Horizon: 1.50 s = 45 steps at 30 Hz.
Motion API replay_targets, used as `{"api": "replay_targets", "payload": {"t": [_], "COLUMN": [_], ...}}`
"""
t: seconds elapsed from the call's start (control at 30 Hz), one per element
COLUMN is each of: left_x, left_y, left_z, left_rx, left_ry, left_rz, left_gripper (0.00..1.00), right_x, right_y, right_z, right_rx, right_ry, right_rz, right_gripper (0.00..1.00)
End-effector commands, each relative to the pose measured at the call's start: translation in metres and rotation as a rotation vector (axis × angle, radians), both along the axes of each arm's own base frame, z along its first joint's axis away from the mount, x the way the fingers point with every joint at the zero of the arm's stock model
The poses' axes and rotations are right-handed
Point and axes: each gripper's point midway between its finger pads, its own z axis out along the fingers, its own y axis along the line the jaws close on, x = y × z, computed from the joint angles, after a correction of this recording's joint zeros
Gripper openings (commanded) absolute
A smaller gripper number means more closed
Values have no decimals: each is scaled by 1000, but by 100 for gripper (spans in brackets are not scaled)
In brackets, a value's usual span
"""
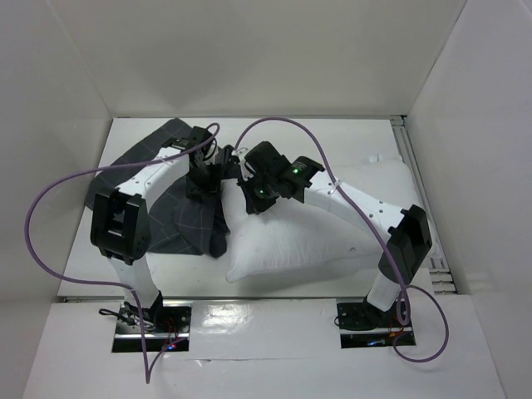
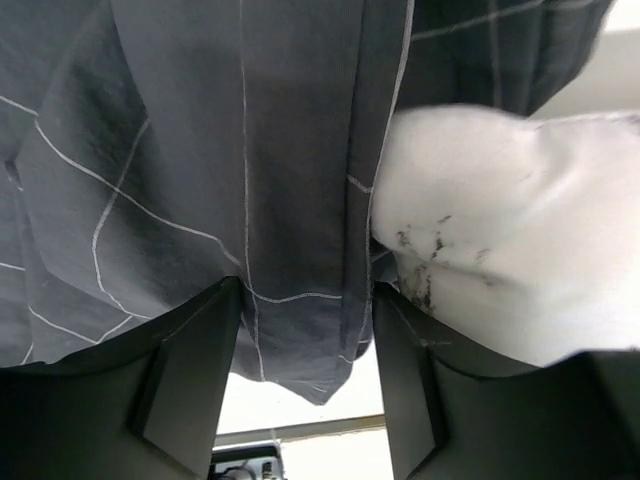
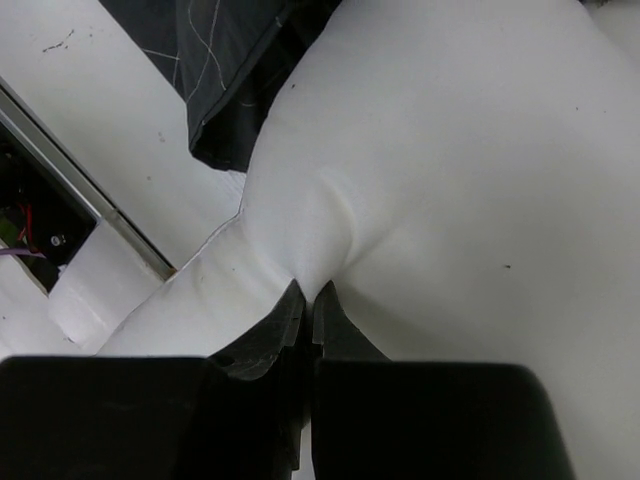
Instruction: Put the pillow into the pillowcase
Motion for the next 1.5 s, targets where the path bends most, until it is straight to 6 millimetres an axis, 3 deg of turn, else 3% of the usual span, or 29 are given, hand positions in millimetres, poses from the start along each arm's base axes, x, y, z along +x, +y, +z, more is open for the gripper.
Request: {"api": "replay_targets", "payload": {"t": [0.0, 0.07, 0.17, 0.2, 0.27, 0.53, 0.57, 0.6, 0.67, 0.77, 0.87, 1.03, 1.07, 1.37, 1.47], "left_x": [-7, -5, 1, 4, 7, 2, 0, 0, 0, 1, 4, 3, 2, -23, -34], "left_y": [10, 15, 22, 22, 23, 7, 3, 5, 6, 3, -2, -20, -22, -27, -24], "left_z": [-6, -6, 4, 10, 21, 69, 73, 74, 77, 87, 111, 142, 142, 172, 165], "left_rx": [74, 101, 134, 139, 144, -47, -70, -78, -93, -139, -209, -319, -329, -380, -371], "left_ry": [1, -7, -42, -55, -64, -121, -128, -126, -130, -145, -194, -233, -230, -263, -234], "left_rz": [-8, 10, 32, 36, 48, 34, 27, 32, 48, 43, 25, -38, -43, -133, -136], "left_gripper": [66, 62, 46, 34, 25, 25, 22, 11, 1, 0, 0, 0, 0, 0, 0], "right_x": [9, 9, 10, 10, 12, 14, 15, 12, 12, 5, 3, -4, 0, 64, 93], "right_y": [18, 18, 17, 17, 19, 21, 22, 22, 21, 21, 24, 41, 42, 28, 18], "right_z": [26, 26, 28, 28, 28, 35, 31, 27, 24, 24, 35, 49, 57, 53, 77], "right_rx": [68, 69, 64, 64, 65, 70, 63, 62, 55, 46, 43, 38, 48, -52, -52], "right_ry": [-65, -65, -70, -70, -71, -83, -77, -65, -59, -51, -69, -102, -123, -215, -285], "right_rz": [16, 16, 10, 10, 10, 16, 16, 24, 24, 47, 74, 120, 111, 36, -14], "right_gripper": [0, 0, 0, 0, 0, 0, 0, 0, 0, 0, 0, 0, 0, 0, 0]}}
